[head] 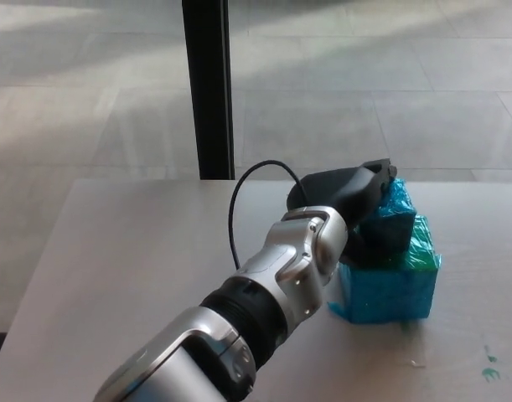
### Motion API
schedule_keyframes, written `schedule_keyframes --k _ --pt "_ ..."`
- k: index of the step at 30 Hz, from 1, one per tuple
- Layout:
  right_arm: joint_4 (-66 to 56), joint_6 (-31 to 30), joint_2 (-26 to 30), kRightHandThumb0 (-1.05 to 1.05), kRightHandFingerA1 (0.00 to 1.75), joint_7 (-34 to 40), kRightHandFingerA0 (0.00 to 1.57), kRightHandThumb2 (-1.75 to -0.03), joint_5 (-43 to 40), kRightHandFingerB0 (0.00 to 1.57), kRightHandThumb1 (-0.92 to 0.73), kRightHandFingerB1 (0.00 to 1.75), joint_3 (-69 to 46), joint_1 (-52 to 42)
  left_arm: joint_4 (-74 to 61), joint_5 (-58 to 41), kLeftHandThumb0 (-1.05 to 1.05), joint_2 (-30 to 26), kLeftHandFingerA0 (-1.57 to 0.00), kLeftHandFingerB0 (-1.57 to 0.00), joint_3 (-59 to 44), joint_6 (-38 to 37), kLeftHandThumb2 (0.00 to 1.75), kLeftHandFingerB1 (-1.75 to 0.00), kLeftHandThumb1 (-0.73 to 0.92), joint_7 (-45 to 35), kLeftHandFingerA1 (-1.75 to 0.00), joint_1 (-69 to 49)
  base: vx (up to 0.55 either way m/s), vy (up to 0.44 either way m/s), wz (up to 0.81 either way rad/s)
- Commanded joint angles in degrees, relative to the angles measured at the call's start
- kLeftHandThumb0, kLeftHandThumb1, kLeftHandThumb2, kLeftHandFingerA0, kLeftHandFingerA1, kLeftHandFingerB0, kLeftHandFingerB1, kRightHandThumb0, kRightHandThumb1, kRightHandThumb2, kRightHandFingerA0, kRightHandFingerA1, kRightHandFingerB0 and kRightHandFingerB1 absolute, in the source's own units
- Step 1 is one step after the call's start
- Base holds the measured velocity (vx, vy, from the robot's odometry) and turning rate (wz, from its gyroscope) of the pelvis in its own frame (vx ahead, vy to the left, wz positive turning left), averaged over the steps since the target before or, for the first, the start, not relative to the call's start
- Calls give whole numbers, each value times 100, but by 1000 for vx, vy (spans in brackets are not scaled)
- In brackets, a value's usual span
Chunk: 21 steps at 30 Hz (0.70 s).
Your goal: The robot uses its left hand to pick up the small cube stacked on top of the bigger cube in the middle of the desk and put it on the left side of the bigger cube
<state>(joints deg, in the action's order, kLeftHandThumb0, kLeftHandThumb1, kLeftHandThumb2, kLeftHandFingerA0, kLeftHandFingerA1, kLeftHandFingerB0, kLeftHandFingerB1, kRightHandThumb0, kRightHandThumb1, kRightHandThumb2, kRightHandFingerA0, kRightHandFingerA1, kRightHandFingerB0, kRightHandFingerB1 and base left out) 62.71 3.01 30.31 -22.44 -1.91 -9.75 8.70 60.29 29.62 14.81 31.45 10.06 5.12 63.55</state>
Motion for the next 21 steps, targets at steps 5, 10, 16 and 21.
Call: schedule_keyframes --k 5,10,16,21 --pt "-11 54 13 -40 66 198 60 -63 36 44 -73 35 14 -45 44 -214 -17 212 -87 -90 -388 -319 85 -86 59 329 -130 -521 0 0 0" --pt "-5 -25 56 -42 70 199 56 -94 31 36 -58 52 22 18 88 -293 -20 229 -83 -80 -520 -325 86 -126 61 268 -157 -425 0 0 0" --pt "38 -55 48 -38 65 225 60 -62 11 47 -72 36 5 54 141 -481 -26 238 -72 -73 -801 -249 76 -103 67 264 -149 -335 0 0 0" --pt "41 21 75 -39 60 173 57 -62 45 45 -72 36 47 18 153 -646 -14 202 -86 -63 -1124 -413 92 -145 56 332 -175 -320 0 0 0"
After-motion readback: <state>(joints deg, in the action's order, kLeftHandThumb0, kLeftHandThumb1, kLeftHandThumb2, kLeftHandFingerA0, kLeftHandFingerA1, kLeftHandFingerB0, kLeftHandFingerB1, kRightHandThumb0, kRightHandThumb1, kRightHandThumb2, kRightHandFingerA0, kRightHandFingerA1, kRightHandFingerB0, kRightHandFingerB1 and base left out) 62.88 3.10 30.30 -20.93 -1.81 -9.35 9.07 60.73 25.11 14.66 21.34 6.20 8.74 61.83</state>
